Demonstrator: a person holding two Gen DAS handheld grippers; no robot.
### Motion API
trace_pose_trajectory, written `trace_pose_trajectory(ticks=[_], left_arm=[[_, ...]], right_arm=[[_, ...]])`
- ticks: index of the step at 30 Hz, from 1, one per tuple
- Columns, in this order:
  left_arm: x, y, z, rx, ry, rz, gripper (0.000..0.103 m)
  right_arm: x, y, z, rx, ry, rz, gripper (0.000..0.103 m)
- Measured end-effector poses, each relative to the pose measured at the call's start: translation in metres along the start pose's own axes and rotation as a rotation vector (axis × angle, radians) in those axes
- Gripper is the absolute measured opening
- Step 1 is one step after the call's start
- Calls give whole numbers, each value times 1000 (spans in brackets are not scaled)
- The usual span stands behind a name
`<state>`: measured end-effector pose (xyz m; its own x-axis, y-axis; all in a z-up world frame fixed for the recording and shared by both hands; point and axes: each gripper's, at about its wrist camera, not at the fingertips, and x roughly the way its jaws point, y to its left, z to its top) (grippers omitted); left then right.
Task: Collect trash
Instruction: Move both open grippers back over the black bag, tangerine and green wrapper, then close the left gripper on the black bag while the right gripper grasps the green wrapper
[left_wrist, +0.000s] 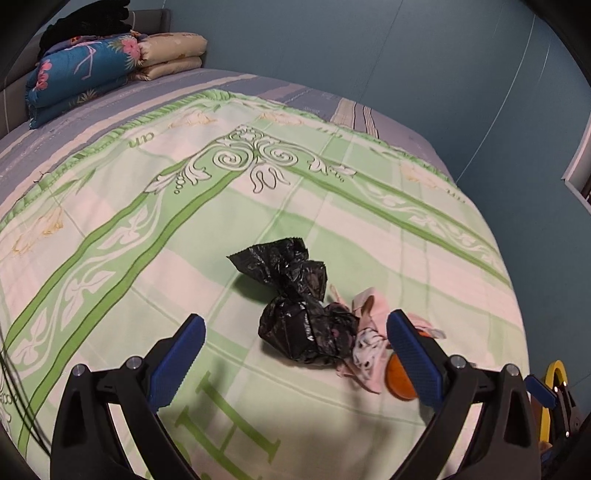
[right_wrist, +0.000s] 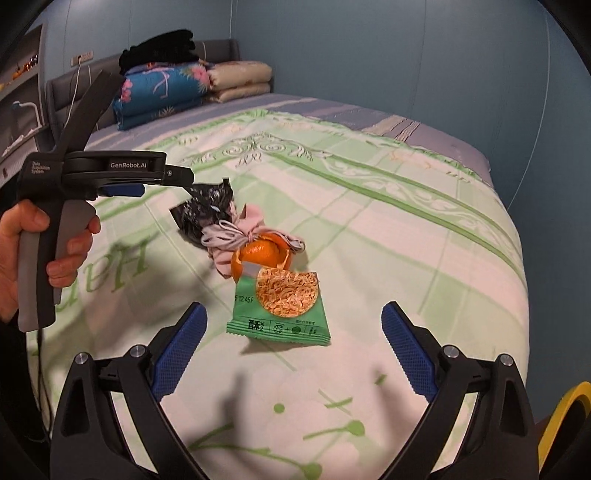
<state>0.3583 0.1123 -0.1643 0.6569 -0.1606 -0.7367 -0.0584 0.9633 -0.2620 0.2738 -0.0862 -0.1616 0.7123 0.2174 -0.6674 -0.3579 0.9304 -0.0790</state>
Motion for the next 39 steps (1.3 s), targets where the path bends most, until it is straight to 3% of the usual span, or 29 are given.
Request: trace_pose_trajectory(ticks=[15,17,19,23,25,28,30,39], left_arm=[[55,2,5,-6,74,67,95],[59,3,5,-4,81,75,90],[62,5,5,-4,92,85,79],[66,11,3,-31,112,64,68],[67,12,3,-34,115,52,54],[64,10,4,-39,119,26,35],[61,8,5,-38,114,21,29],[45,12,7,-50,90,15,25]], right_arm=[[49,-7,6,21,73,1,91],[51,-7,7,26,75,6,90],[53,-8,7,39,78,16,86],[58,-10,7,46,90,26,72],[60,-10,6,51,99,27,62],[62,-12,5,67,108,29,56],[58,-12,6,74,95,26,53],[49,-21,9,116,67,20,48]])
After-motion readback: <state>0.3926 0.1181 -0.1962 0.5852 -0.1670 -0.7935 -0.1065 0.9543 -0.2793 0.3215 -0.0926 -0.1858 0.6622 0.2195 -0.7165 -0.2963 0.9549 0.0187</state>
